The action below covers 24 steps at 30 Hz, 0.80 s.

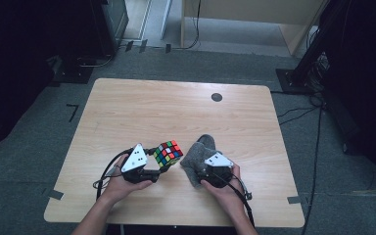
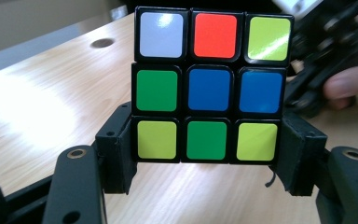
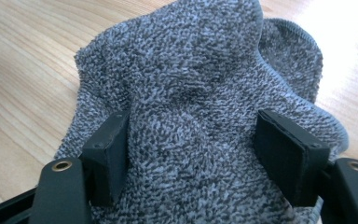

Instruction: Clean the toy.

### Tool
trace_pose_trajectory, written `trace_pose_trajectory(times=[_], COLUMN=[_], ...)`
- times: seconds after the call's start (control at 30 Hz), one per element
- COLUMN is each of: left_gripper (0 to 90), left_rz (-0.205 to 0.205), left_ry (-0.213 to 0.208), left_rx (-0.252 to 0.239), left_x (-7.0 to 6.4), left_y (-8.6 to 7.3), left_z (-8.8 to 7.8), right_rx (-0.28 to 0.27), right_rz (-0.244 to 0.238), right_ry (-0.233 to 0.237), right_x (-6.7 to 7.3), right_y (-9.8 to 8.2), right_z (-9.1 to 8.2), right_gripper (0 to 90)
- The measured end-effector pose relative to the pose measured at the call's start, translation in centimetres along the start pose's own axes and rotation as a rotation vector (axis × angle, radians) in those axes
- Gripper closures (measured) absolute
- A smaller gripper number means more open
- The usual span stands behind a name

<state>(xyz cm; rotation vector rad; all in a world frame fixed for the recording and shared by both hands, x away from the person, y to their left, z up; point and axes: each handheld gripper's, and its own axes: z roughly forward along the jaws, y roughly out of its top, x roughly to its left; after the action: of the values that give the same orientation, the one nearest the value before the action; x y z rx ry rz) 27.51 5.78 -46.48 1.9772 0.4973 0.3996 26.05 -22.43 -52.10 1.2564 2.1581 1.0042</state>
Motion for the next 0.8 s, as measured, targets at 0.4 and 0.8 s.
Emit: trace_pose_trajectory(times=[0.4, 0.8], left_gripper=[34.3, 34.3], left_rz=[-0.071, 0.080], left_ry=[-0.025, -0.063], left_rx=[0.035, 0.129], left_x=[0.1, -2.3], left_y=[0.2, 0.5], left_z=[0.0, 1.2], right_rx=[-0.016, -0.445], right_rz=[0.070, 0.052], right_ry=[0.046, 0.323], right_x=[-1.2, 1.8], right_y=[0.1, 4.1], right_z=[-1.6, -8.5], right_gripper=[77.5, 76.4])
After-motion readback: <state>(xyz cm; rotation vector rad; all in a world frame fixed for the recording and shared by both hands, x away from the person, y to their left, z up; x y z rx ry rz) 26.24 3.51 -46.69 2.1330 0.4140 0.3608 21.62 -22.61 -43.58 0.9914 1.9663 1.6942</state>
